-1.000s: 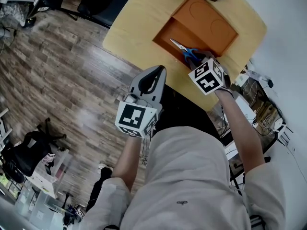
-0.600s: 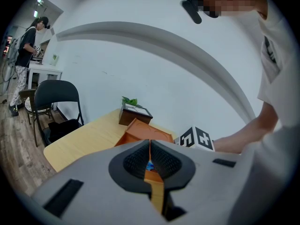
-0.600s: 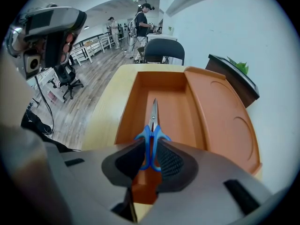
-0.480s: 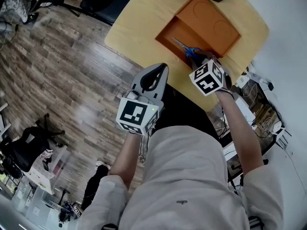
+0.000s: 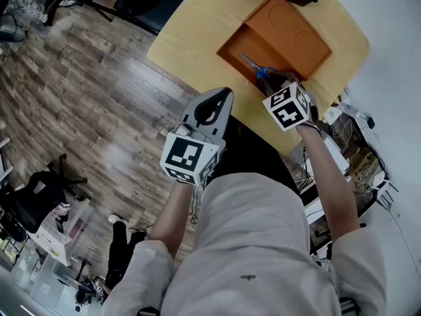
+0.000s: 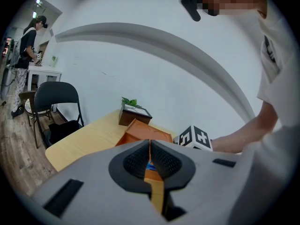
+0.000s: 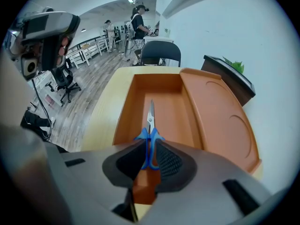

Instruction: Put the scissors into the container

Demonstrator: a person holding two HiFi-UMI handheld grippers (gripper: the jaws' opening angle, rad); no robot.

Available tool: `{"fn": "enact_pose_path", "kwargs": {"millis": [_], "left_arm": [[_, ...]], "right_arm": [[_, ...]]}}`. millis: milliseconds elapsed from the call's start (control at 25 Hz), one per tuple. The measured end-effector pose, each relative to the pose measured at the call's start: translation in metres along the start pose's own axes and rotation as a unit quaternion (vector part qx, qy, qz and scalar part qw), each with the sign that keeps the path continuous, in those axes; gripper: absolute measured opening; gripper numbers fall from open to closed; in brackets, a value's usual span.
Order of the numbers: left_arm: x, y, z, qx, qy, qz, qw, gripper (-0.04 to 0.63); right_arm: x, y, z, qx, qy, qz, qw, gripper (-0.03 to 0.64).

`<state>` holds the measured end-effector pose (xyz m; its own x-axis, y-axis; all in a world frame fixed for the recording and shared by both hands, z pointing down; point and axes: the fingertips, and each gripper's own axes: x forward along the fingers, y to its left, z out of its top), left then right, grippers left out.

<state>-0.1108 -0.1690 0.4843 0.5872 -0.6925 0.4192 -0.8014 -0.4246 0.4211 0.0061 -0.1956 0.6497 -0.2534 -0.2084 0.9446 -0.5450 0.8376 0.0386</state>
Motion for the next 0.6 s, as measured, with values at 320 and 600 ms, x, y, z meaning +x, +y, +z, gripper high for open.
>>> {"fn": "enact_pose_path", "kwargs": {"millis": [320,600], "left_arm": [[-0.018,-0.005,0.003,0.014,0.0,0.016,0.9998,0.008],[-0.029,-0.029,0.004,0.033,0.002,0.032,0.9989,0.008]], "right_arm": [[-0.02,-0.003,0.009,0.044,-0.05,0.001,0.998,0.062],[-0.052,0.006,0.004,0.021,-0.078,-0.013,0.997,0.052]]}}
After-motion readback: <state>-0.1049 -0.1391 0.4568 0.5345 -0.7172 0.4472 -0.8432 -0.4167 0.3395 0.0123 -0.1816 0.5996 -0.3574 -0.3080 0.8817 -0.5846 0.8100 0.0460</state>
